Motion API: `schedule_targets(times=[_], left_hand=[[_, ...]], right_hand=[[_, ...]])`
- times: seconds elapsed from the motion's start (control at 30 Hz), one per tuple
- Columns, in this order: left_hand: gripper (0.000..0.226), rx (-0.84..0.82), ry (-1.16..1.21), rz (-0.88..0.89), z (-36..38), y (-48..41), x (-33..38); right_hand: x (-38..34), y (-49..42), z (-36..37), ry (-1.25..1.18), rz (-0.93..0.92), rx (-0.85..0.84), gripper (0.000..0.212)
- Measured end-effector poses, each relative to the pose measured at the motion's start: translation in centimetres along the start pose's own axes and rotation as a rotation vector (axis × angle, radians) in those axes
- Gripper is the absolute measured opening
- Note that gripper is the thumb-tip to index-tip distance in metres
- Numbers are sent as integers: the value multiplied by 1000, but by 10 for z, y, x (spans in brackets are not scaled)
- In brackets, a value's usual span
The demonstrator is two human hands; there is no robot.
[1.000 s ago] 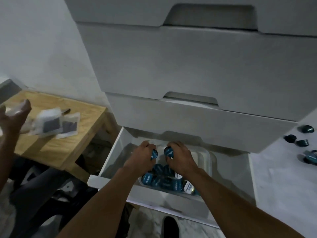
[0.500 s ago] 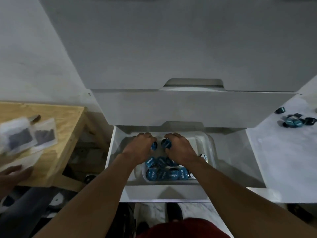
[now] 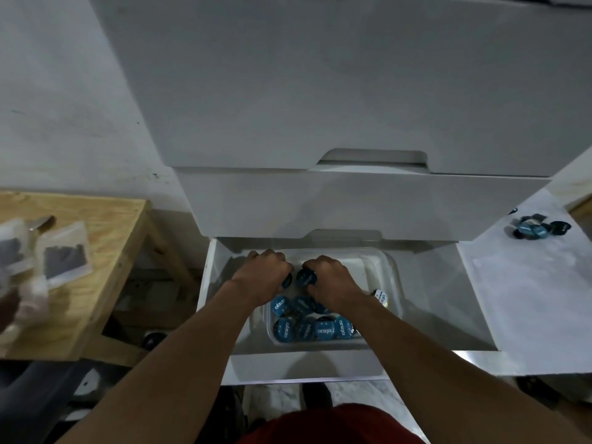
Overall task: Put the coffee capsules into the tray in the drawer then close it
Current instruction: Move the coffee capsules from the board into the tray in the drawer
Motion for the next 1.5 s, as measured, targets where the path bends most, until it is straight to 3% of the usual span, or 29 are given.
schedule_targets(times=[0.23, 0.43, 0.7, 1.5], left_hand=[[31, -23, -22, 21, 0, -4, 1], [23, -60, 113, 48, -2, -6, -3], [24, -5, 176, 24, -5, 0, -4], [31, -32, 152, 27, -8, 7, -3]], right_hand=[[3, -2, 0, -20, 2, -5, 38], [5, -3, 0, -47, -9, 5, 33], [5, -3, -1, -45, -22, -15, 27], [-2, 1, 0, -15, 7, -63, 21]])
Point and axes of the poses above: each hand's wrist, its own y-axis away from the middle knuckle, its own z-axis out of the palm, x = y × z, the point moved 1 cm from there along -y, towards the middle knuckle, and after that the axes turned 8 degrees about -y, right-handed, at the moved point
